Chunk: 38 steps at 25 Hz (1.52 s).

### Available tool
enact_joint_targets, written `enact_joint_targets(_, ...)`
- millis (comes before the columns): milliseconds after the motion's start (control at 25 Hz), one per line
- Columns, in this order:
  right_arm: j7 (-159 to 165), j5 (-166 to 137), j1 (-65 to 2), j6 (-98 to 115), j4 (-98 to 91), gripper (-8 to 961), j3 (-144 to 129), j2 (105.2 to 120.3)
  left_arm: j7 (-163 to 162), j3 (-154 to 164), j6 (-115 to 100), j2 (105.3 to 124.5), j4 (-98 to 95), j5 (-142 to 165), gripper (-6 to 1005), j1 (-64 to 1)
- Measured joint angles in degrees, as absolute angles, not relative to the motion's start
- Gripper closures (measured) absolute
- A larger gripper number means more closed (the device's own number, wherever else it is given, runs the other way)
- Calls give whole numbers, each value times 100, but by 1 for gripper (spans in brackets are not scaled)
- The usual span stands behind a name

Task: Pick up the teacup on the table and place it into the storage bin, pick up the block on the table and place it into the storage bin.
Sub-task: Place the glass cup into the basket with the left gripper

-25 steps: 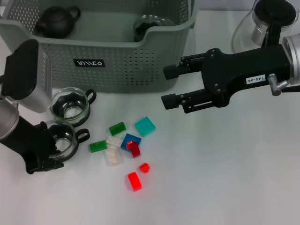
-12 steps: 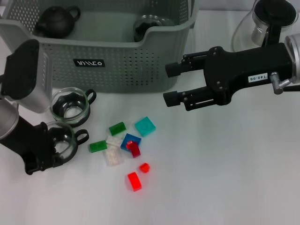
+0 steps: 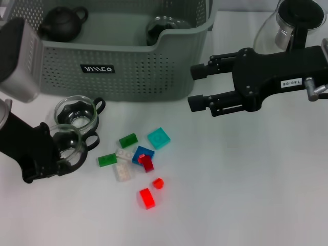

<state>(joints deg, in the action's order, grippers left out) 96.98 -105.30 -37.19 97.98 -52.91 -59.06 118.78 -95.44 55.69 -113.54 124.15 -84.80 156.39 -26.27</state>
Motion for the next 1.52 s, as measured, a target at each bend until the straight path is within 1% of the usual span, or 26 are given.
enact_joint_targets(120, 9702, -10539, -3673, 9800, -5280, 174, -5876, 11830, -9570, 5236, -11700, 12410, -8485, 15448, 940, -2823)
enact_joint_targets(240, 9728, -10542, -3626, 9800, -5201, 174, -5870, 11736, -9697, 5047, -11847, 12391, -8444, 15094, 935, -2967)
enact_joint_targets(360, 9731, -10548, -3592, 9833, -5040, 173, -5860, 11628, -9883, 5056, -11851, 12305, -8254, 14543, 929, -3045)
enact_joint_targets(440, 9715, -10551, -3574, 9862, -4913, 173, -5835, 11556, -10066, 5074, -11862, 12163, -8052, 14023, 926, -3139)
enact_joint_targets(560, 9675, -10554, -3526, 9871, -4786, 174, -5709, 11504, -10316, 5038, -11865, 11924, -7711, 13090, 921, -3300)
enact_joint_targets(680, 9627, -10555, -3474, 9883, -4753, 174, -5626, 11493, -10515, 4692, -11816, 11691, -7245, 12264, 915, -3576)
enact_joint_targets(840, 9614, -10556, -3421, 9940, -4740, 174, -5576, 11491, -10724, 4115, -11550, 11490, -7045, 12207, 908, -4014)
enact_joint_targets(920, 9614, -10556, -3409, 9946, -4712, 174, -5571, 11489, -10811, 4025, -11307, 11389, -7085, 12276, 905, -4111)
enact_joint_targets(1120, 9620, -10556, -3395, 9955, -4690, 173, -5571, 11487, -11256, 4044, -10244, 10903, -6795, 12523, 896, -4474)
enact_joint_targets(1200, 9625, -10556, -3397, 9962, -4688, 173, -5571, 11488, -11343, 4058, -9888, 10796, -6553, 12733, 892, -4668)
enact_joint_targets(1240, 9626, -10556, -3399, 9963, -4687, 173, -5572, 11493, -11378, 4086, -9651, 10788, -6428, 12953, 890, -4783)
enact_joint_targets(1400, 9620, -10555, -3407, 9962, -4685, 173, -5572, 11516, -11513, 4371, -8682, 10893, -6054, 13687, 883, -5050)
enact_joint_targets(1520, 9618, -10556, -3416, 9959, -4684, 173, -5572, 11518, -11688, 4747, -7934, 10924, -5494, 14124, 878, -5310)
